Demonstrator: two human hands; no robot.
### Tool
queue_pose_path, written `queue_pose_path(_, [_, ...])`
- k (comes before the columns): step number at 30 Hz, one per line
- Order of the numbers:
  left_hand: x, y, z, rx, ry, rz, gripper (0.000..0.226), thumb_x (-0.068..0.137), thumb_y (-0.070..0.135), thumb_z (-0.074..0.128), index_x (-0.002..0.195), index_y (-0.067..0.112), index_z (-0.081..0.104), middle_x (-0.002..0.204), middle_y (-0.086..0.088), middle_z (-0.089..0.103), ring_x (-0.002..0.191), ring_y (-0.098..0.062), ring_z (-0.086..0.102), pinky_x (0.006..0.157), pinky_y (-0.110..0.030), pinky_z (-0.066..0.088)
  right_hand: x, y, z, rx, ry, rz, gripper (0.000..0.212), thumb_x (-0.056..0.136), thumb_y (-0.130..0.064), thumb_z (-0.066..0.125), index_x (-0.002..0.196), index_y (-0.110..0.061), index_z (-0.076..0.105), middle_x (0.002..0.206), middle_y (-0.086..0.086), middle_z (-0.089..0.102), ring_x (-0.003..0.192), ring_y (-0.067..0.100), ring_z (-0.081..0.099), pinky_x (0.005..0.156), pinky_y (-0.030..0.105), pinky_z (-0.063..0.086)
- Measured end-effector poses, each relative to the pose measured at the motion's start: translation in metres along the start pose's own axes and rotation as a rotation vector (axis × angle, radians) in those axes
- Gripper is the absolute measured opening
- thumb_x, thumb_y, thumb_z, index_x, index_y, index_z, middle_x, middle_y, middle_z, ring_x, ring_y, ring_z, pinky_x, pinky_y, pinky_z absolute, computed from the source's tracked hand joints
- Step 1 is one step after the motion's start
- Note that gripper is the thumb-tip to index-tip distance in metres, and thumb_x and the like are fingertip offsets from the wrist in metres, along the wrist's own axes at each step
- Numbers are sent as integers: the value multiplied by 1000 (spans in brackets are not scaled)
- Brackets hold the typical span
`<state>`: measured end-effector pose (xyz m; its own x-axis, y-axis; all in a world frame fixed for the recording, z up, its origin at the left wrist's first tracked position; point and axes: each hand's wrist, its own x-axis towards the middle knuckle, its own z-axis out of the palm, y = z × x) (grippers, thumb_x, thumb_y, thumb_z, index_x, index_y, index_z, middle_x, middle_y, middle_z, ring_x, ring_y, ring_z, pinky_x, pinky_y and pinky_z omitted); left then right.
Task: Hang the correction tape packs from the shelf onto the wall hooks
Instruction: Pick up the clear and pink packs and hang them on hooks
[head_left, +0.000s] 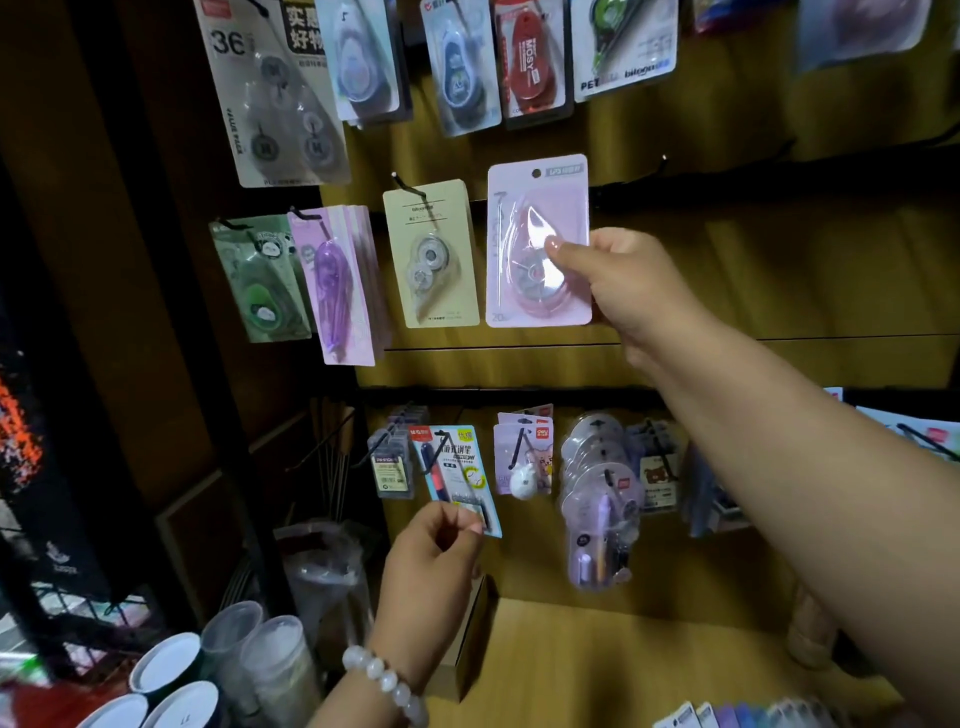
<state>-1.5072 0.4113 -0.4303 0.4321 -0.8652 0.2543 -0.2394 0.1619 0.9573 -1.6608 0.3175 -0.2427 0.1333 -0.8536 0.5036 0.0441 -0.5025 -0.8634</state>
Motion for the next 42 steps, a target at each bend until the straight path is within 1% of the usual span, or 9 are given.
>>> queue_pose_path(3, [0, -1, -1, 4, -4, 1, 18, 89, 4, 60, 74, 13, 61, 54, 6, 55, 51, -11, 49, 57, -27, 43, 1, -1, 2, -16, -15, -13, 19, 91, -28, 62, 97, -11, 64, 93, -2, 72, 74, 7, 71, 53, 15, 54])
queue_pose_path(8, [0, -3, -2, 16, -8, -1, 18, 89, 6, 60, 73, 14, 61, 51, 7, 54, 54, -15, 50, 59, -30, 43, 0, 8, 3, -38, -2, 17, 35, 90, -30, 63, 108, 0, 65, 102, 8, 73, 91, 20, 71, 77, 32, 58])
queue_pose_path(12, [2, -4, -2, 24, -3, -4, 20, 89, 5, 60, 73, 16, 62, 52, 10, 56, 55, -14, 51, 60, -30, 44, 9, 10, 4, -15, -10, 53, 28, 91, -31, 62, 105, -6, 64, 97, 2, 73, 83, 13, 71, 65, 23, 56])
queue_pose_path(16, [2, -6, -1, 38, -12, -5, 18, 89, 6, 60, 74, 16, 62, 53, 10, 56, 56, -15, 52, 61, -32, 45, 32, 19, 9, -32, 52, 112, 21, 89, -29, 65, 98, -10, 62, 102, 6, 72, 84, 19, 71, 64, 26, 56])
queue_pose_path(20, [3, -6, -1, 39, -10, -2, 18, 90, 9, 60, 74, 17, 62, 55, 9, 57, 57, -15, 53, 59, -31, 45, 50, 32, 13, -186, 94, 112, 23, 88, -38, 64, 78, -18, 57, 102, 8, 71, 86, 24, 68, 52, 27, 46])
queue_pose_path(27, [3, -8, -3, 38, -3, -5, 20, 90, 7, 61, 72, 16, 61, 61, 6, 59, 58, -14, 53, 53, -23, 44, 38, 60, 7, -282, 68, 160, 36, 94, -46, 51, 97, -11, 60, 80, 5, 66, 56, 15, 57, 51, 26, 42])
queue_pose_path(30, [1, -8, -3, 43, -9, 3, 18, 91, 8, 61, 74, 14, 61, 63, 6, 59, 59, -12, 54, 51, -19, 43, 30, 68, 3, -262, 46, 176, 36, 94, -45, 51, 91, -11, 61, 74, 5, 67, 54, 15, 55, 52, 26, 42])
queue_pose_path(38, [-3, -9, 1, 62, -23, -5, 19, 89, 8, 61, 73, 17, 60, 56, 8, 56, 57, -16, 52, 58, -32, 43, -7, 80, -2, -264, -10, 211, 34, 94, -38, 53, 94, -6, 63, 65, 4, 65, 49, 13, 53, 50, 24, 37])
queue_pose_path(42, [-9, -11, 3, 80, -27, -8, 20, 89, 8, 61, 72, 18, 59, 57, 8, 56, 58, -18, 52, 59, -32, 42, -43, 83, 1, -276, -51, 195, 36, 94, -37, 55, 91, -2, 64, 67, 4, 66, 51, 13, 55, 57, 25, 44])
